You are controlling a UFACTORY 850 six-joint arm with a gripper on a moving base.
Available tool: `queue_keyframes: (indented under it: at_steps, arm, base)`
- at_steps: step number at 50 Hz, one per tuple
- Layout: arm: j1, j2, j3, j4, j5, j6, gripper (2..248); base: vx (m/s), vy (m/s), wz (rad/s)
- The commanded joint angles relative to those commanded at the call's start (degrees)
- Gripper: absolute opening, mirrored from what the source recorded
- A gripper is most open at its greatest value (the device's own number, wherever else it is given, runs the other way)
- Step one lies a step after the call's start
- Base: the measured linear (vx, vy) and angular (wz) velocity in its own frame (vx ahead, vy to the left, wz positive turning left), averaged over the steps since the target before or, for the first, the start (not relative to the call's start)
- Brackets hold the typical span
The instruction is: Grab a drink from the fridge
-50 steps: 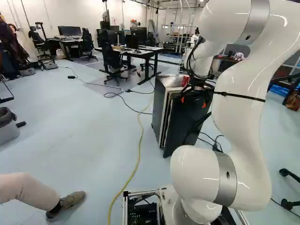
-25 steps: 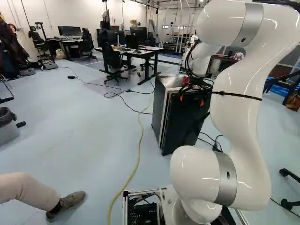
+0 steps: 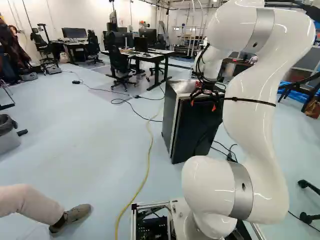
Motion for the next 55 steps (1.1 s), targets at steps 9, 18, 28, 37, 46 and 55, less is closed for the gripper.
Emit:
queue_keyframes:
  at_steps: [9, 18, 28, 37, 46, 55]
  arm:
    - [0.29, -0.82, -1.21, 0.00, 0.00, 0.00, 247]
    - [0.58, -1.65, -2.43, 0.00, 0.00, 0.00, 247]
    - [0.87, -2.51, -3.72, 0.00, 0.00, 0.00, 247]
    - [1.02, -2.97, -4.41, 0.00, 0.00, 0.00, 247]
    - [0.86, -2.40, -3.55, 0.00, 0.00, 0.00, 247]
    - [0.51, -0.75, -1.10, 0.00, 0.00, 0.00, 247]
  base:
    - [0.000, 0.000, 0.000]
    - [0.000, 0.000, 0.000]
    - [0.000, 0.000, 0.000]
    - [0.000, 0.000, 0.000]
    - [0.000, 0.000, 0.000]
    - [0.000, 0.000, 0.000]
